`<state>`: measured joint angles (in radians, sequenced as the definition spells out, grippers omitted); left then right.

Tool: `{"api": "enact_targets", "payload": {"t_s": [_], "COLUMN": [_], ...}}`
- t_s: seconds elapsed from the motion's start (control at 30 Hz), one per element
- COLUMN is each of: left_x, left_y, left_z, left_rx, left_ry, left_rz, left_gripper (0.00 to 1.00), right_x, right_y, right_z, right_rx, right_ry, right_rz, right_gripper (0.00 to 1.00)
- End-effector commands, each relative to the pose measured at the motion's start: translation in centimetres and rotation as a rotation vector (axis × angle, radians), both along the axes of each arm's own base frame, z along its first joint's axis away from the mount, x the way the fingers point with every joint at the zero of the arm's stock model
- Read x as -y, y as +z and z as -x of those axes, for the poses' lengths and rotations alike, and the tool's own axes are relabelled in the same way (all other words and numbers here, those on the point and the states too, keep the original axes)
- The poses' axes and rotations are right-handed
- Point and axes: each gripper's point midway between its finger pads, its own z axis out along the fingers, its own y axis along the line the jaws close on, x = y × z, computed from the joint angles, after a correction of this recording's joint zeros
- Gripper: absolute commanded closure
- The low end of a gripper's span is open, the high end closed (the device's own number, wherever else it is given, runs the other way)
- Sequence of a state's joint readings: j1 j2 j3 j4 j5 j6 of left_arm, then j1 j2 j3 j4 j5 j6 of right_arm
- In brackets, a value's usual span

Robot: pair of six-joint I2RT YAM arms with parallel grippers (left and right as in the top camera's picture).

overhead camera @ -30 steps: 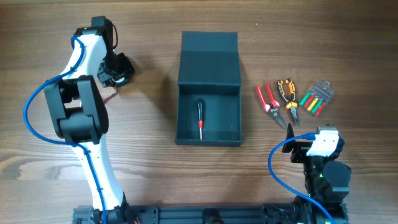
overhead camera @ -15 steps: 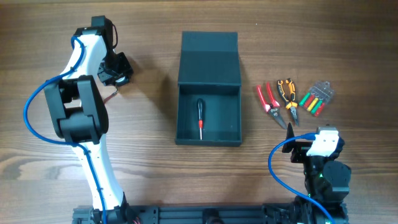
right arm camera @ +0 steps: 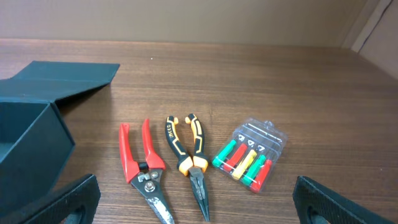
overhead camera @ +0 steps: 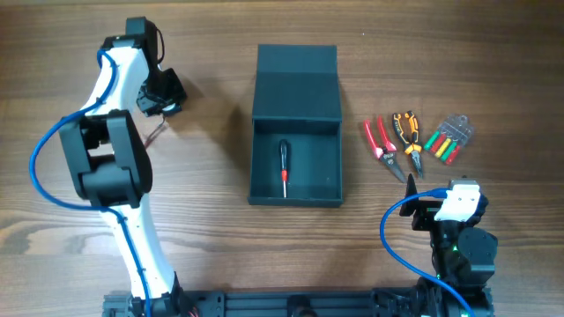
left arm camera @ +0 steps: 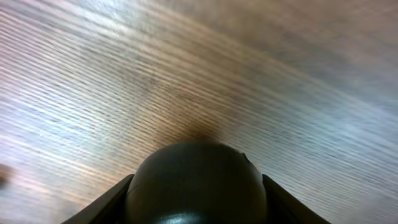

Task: Pack container
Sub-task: 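Carry the tape measure into the box and release it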

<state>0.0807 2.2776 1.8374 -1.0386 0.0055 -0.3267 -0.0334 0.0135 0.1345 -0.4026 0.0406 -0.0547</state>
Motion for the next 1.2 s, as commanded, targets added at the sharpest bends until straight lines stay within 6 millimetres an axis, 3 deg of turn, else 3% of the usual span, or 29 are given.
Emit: {"api": "enact_targets", "payload": {"t_s": [0.0, 0.17, 0.4, 0.53, 0.63, 0.77, 0.93, 1.07, 1.17], "left_x": [-0.3, 0.3, 3.6, 9.1, 15.8, 23.7, 31.4, 33.3, 32.7], "left_y": [4.8, 8.1, 14.2, 17.6, 19.2, 19.3, 18.6, 18.0, 17.3], "left_z": [-1.1, -1.4, -1.2, -0.5, 1.0, 4.6, 10.8, 13.7, 14.6], "left_rx": [0.116, 0.192, 0.325, 0.398, 0.431, 0.403, 0.329, 0.288, 0.242], "left_ry": [-0.004, -0.009, -0.069, -0.190, -0.334, -0.519, -0.730, -0.808, -0.815], "left_rz": [-0.017, 0.009, 0.093, 0.111, 0.142, 0.182, 0.210, 0.176, 0.141], "left_gripper": [0.41, 0.42, 0.46, 0.45, 0.45, 0.44, 0.43, 0.43, 0.44], "right_x": [-0.4, -0.4, -0.4, -0.4, -0.4, -0.4, -0.4, -0.4, -0.4], "right_y": [0.2, 0.2, 0.2, 0.2, 0.2, 0.2, 0.2, 0.2, 0.2], "right_z": [0.0, 0.0, 0.0, 0.0, 0.0, 0.0, 0.0, 0.0, 0.0], "right_rx": [0.009, 0.009, 0.009, 0.009, 0.009, 0.009, 0.009, 0.009, 0.009], "right_ry": [0.022, 0.022, 0.022, 0.022, 0.022, 0.022, 0.022, 0.022, 0.022], "right_rz": [0.006, 0.005, 0.006, 0.006, 0.006, 0.006, 0.006, 0.006, 0.006], "right_gripper": [0.00, 0.00, 0.00, 0.00, 0.00, 0.00, 0.00, 0.00, 0.00]}}
